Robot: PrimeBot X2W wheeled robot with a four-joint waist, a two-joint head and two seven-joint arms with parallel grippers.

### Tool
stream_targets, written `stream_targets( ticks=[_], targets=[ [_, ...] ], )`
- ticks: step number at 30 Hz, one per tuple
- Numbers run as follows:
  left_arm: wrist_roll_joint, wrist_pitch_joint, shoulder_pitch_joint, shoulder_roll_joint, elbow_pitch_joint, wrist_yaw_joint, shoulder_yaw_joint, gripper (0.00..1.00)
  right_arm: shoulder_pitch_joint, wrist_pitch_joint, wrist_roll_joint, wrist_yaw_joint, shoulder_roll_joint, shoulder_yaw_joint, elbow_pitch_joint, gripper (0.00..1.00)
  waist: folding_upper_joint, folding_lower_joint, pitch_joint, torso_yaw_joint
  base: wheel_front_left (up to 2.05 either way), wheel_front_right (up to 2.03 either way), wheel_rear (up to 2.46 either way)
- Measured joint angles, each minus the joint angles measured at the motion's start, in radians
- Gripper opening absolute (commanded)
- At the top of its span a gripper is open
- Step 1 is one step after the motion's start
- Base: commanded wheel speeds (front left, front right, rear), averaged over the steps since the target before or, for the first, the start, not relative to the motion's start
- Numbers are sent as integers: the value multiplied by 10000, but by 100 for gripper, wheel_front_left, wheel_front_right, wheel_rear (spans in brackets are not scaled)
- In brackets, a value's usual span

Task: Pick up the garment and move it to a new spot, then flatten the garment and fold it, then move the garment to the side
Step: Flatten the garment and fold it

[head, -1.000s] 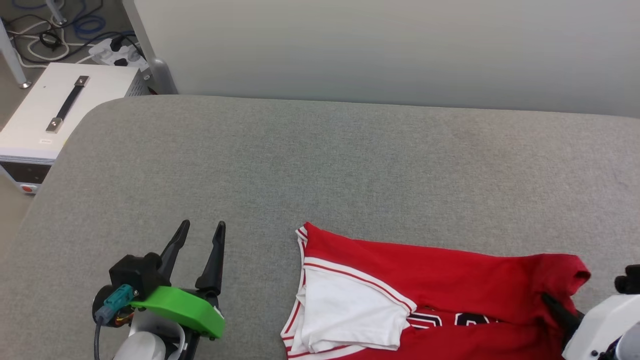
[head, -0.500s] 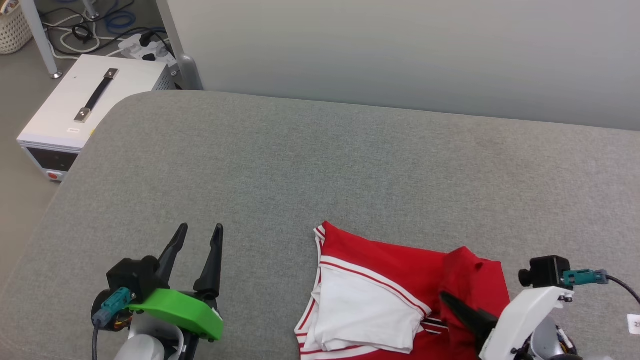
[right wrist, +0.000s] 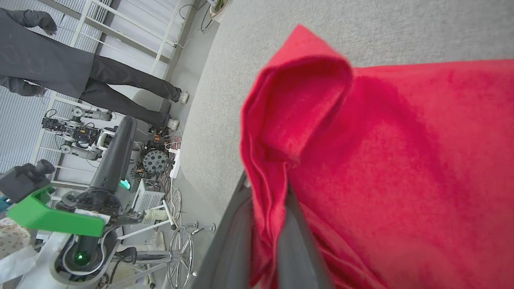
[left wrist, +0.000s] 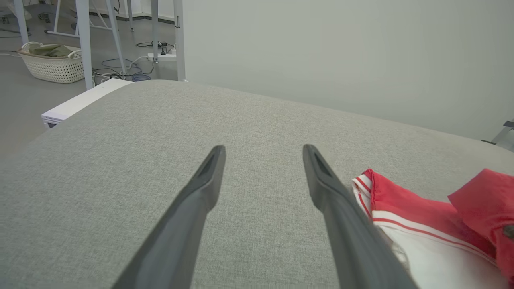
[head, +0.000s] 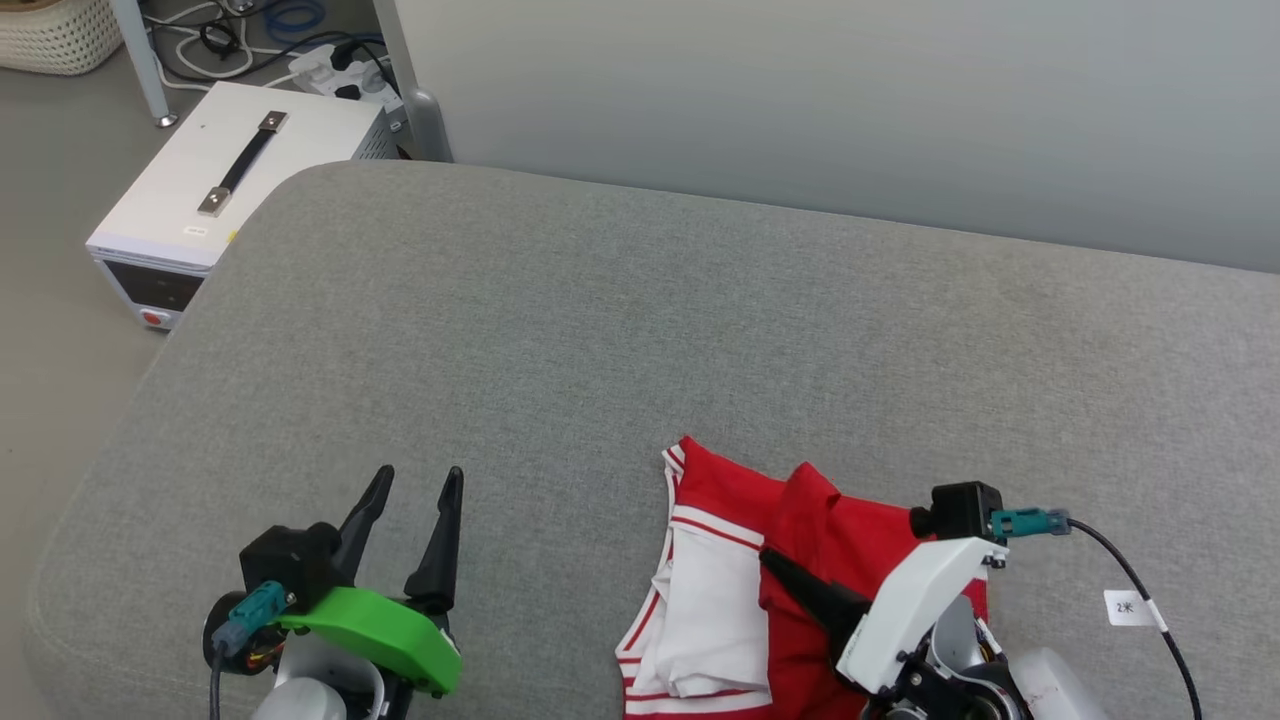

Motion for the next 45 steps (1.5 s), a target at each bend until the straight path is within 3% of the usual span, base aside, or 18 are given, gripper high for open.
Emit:
stream_targets(
  ticks=[7,8,9,10,14,25,29,30,35,40,45],
  targets=[
    [-40,-2,-39,-69,161,-2,-194,100,-921,-637,190,-2,6,483,1559,0,0,0,70,322,0,0,0],
    [-44,0,-43,-73,178,-2,-211,100,-1047,-736,184,-2,6,527,1804,31,0,0,93,361,0,0,0],
    [-48,0,-51,-77,199,-2,-226,100,-1177,-838,165,-2,10,556,2040,52,0,0,120,400,0,0,0],
    [-50,0,-58,-81,215,-2,-234,100,-1275,-892,151,-2,8,568,2245,100,0,0,140,429,0,0,0],
    [-75,-2,-104,-79,265,-4,-232,100,-1672,-1191,-86,-2,-2,830,2861,100,0,0,220,520,0,0,0],
    [-82,-2,-110,-59,355,-27,-215,100,-2111,-1308,100,-2,23,1340,2884,100,0,0,50,325,0,0,0],
    [-188,0,-105,-67,121,-27,-167,100,-2388,-1306,-1060,-2,17,805,2566,100,0,0,-17,75,0,0,0],
    [-196,-2,-103,-65,-36,-27,-136,100,-2497,-1304,-1964,-2,-35,537,2105,100,0,0,-47,-75,0,0,0],
    [-192,-2,-102,-134,-667,-27,84,100,-2551,-1655,-4543,2,-1369,608,245,100,0,0,-116,-517,0,0,0],
    [-125,-2,-98,-299,-1151,-27,176,100,-2043,-2272,-5396,0,-2320,10,-644,100,0,0,-148,-901,0,0,0],
    [96,-2,-79,-399,-1496,-29,234,100,-1238,-3697,-6309,0,-2913,-965,-1444,100,0,0,-156,-1278,0,0,0]
  ],
)
